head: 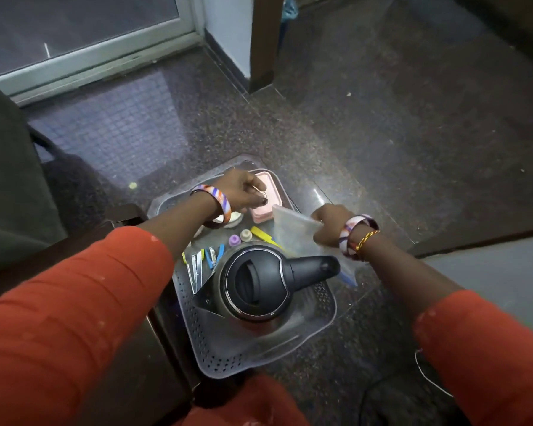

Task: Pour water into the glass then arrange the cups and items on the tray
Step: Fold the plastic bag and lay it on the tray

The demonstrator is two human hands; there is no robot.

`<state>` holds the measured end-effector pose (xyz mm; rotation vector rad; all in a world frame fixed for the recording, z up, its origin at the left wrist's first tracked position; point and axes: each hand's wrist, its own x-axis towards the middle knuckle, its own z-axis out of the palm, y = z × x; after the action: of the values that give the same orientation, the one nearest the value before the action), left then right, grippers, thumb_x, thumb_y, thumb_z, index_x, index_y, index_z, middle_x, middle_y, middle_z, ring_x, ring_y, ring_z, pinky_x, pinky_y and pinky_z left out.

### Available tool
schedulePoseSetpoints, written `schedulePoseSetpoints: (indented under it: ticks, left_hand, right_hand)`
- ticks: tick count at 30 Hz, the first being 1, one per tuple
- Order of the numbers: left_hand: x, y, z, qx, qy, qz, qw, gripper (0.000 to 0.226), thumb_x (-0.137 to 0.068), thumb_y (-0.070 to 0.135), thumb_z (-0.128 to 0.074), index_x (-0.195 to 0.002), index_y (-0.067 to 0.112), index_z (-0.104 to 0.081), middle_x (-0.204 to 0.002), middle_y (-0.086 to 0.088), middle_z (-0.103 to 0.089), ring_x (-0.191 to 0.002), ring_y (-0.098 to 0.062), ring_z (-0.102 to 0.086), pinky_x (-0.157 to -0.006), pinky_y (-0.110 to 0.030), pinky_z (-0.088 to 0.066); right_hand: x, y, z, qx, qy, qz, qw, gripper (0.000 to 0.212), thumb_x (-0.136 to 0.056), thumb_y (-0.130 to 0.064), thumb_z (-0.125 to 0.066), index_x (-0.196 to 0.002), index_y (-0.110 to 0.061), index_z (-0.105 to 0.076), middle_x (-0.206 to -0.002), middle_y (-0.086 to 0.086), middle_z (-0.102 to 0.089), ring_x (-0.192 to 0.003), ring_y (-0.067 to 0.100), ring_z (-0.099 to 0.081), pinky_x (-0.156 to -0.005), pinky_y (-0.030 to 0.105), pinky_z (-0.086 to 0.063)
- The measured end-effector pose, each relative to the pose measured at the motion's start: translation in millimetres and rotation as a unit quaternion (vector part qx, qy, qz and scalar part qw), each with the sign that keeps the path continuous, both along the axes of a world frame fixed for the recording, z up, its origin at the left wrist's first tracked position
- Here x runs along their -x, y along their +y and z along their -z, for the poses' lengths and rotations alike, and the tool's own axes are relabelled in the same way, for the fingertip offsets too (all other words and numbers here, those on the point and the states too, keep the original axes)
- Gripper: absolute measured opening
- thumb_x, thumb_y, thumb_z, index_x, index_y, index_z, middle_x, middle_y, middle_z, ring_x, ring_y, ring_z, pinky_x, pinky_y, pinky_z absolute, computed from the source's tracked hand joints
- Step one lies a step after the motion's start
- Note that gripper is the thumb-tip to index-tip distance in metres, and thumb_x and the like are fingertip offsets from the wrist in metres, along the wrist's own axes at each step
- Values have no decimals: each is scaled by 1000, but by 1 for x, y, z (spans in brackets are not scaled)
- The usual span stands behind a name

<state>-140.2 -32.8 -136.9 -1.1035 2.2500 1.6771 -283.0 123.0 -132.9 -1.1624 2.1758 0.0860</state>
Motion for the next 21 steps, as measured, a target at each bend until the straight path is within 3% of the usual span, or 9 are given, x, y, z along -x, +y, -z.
schedulePoseSetpoints:
  ticks: [2, 7, 10, 13, 15, 17, 19, 21]
  left_hand:
    - [-3, 2, 1, -5, -18, 6, 1000, 28, -84, 4, -61, -112, -2, -59, -70, 1, -58, -54, 2, -59, -49, -14, -48]
    - [-8, 10, 4, -28, -27, -12, 999, 26, -85, 6, -60, -110, -1, -59, -88, -16, -59, -83, -28, -58, -60, -25, -48]
    - [-13, 10, 5, -36, -41, -16, 998, 23, -85, 6, -61, -108, 2, -60, -94, -17, -57, -88, -28, -58, -62, -26, -49]
    - [-12, 11, 1, -55, -19, -28, 998, 30, -81, 5, -65, -110, 8, -57, -90, -10, -58, -82, -23, -59, -61, -24, -52]
    - [-6, 14, -7, 6, 33, -20, 999, 60, -74, 5, -73, -128, 11, -48, -94, -1, -55, -83, -15, -55, -64, -22, -53]
    - [4, 15, -14, 117, 53, 40, 991, 74, -68, 10, -79, -133, 16, -44, -114, -3, -52, -101, -17, -51, -86, -26, -45]
    - [15, 15, -22, 188, 44, 102, 976, 54, -68, 14, -79, -118, 8, -60, -116, -13, -60, -108, -25, -54, -93, -31, -44]
    - [22, 12, -27, 194, 18, 98, 976, 33, -73, 16, -76, -98, -3, -68, -91, -19, -65, -83, -29, -60, -74, -29, -47]
  right_hand:
    - [-3, 2, 7, 19, 6, 31, 999, 27, -72, -5, -55, -96, -5, -68, -100, 20, -68, -93, 37, -63, -74, 30, -51]
    - [-8, -2, 18, 38, 5, 102, 994, 30, -77, -5, -54, -105, -3, -65, -103, 20, -64, -93, 37, -61, -73, 29, -50]
    - [1, 0, 12, 54, -27, 109, 992, 14, -74, -5, -56, -84, 0, -66, -77, 14, -56, -74, 29, -54, -54, 21, -38]
    - [15, -3, -5, 90, -77, 79, 990, 10, -74, -9, -62, -80, -3, -67, -74, 12, -57, -72, 24, -55, -61, 26, -41]
    - [19, -8, -20, 99, -121, 36, 987, 17, -76, -10, -64, -90, -4, -69, -79, 10, -61, -76, 22, -57, -66, 27, -43]
    - [19, -12, -34, 98, -160, -7, 982, 20, -78, -9, -64, -97, -4, -69, -82, 8, -62, -76, 19, -57, -65, 26, -44]
    - [23, -14, -44, 104, -181, -25, 978, 20, -79, -10, -66, -98, -5, -69, -80, 4, -62, -70, 15, -57, -59, 24, -45]
    - [32, -13, -51, 117, -198, -5, 973, 24, -77, -14, -70, -101, -10, -68, -78, 2, -65, -65, 10, -58, -55, 17, -47]
